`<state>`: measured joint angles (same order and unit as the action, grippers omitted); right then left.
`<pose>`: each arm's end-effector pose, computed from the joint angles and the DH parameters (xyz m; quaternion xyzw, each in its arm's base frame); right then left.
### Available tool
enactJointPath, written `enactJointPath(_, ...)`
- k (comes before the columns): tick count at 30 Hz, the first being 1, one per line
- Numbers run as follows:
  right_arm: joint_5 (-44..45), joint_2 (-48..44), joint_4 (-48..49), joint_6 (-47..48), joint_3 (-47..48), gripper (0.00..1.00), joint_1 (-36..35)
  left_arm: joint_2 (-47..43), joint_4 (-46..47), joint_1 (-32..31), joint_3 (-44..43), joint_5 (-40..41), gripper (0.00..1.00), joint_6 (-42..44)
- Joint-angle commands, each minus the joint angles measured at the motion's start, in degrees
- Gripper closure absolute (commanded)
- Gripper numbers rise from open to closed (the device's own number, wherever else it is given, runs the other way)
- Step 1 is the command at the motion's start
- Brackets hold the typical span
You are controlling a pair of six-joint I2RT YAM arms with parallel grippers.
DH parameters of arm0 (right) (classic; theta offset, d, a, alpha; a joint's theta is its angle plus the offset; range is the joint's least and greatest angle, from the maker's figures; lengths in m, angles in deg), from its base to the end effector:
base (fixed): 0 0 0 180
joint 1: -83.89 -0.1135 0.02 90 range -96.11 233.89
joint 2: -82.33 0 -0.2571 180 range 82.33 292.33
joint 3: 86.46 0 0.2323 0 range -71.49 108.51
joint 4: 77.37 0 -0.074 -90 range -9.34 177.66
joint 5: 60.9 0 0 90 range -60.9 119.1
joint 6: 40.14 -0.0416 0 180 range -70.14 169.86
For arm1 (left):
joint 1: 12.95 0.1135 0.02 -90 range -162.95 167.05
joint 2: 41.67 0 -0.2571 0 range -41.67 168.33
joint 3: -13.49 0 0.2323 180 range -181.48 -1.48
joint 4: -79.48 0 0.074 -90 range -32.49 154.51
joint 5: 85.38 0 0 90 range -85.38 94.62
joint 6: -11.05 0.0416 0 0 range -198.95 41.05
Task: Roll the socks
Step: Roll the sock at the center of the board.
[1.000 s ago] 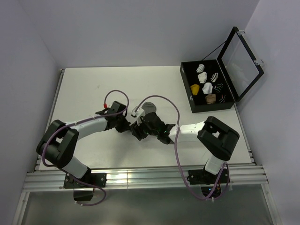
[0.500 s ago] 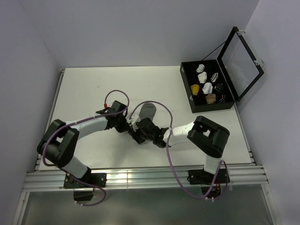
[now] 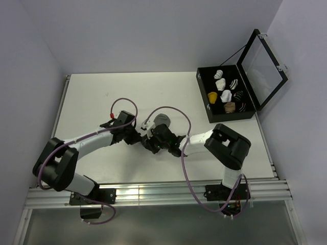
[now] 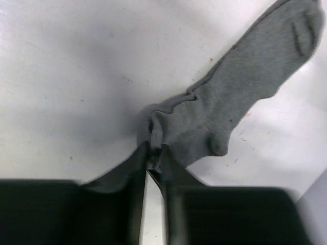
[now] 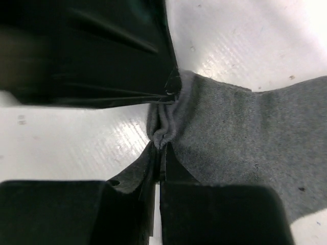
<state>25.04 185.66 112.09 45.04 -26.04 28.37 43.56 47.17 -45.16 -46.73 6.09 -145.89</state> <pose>0.1933 0.2867 0.1418 -0.3920 0.7882 0.2649 0.3936 0.2303 -0.1438 0.1742 -0.2898 0.9147 -0.2062 0.1918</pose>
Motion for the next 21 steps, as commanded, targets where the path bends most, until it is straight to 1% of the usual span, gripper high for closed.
enactJointPath(1,-12.62,-0.76,-0.52,-6.42,1.13,1.0,4.97,-5.42,3.8,0.3,2.79,2.21,0.73,-3.54)
enactJointPath(2,-14.73,-0.67,-0.26,-8.87,0.96,1.0,6.03,-7.51,5.03,0.39,3.59,3.0,0.67,-4.07)
enactJointPath(3,-19.19,-0.32,-0.52,-9.94,1.22,1.0,7.09,-8.67,5.91,0.39,4.46,3.18,0.56,-4.6)
enactJointPath(5,-22.65,0.46,0.62,-13.8,0.87,1.0,9.99,-11.66,7.75,0.48,7.1,3.45,0.47,-5.66)
enactJointPath(6,-24.84,0.82,2.19,-14.94,0.69,1.0,10.87,-12.54,9.76,0.48,8.07,3.36,0.38,-6.36)
enactJointPath(7,-28.25,1.43,2.73,-17.31,0.6,1.0,11.75,-13.33,11.18,0.48,9.9,3.27,0.38,-6.62)
enactJointPath(10,-33.45,3.45,4.92,-21.7,0.78,1.0,14.39,-15.79,15.84,0.39,13.25,2.22,0.37,-6.98)
enactJointPath(13,-37.32,6.0,6.24,-25.66,1.31,1.0,16.15,-15.62,19.71,-0.13,15.46,1.34,0.38,-7.59)
enactJointPath(17,-40.67,8.9,10.02,-30.5,1.04,1.0,17.82,-13.43,23.75,-1.1,17.04,0.64,0.41,-8.03)
enactJointPath(21,-42.87,11.45,12.39,-34.46,0.6,1.0,19.4,-11.23,25.86,-1.46,17.92,0.55,0.46,-8.56)
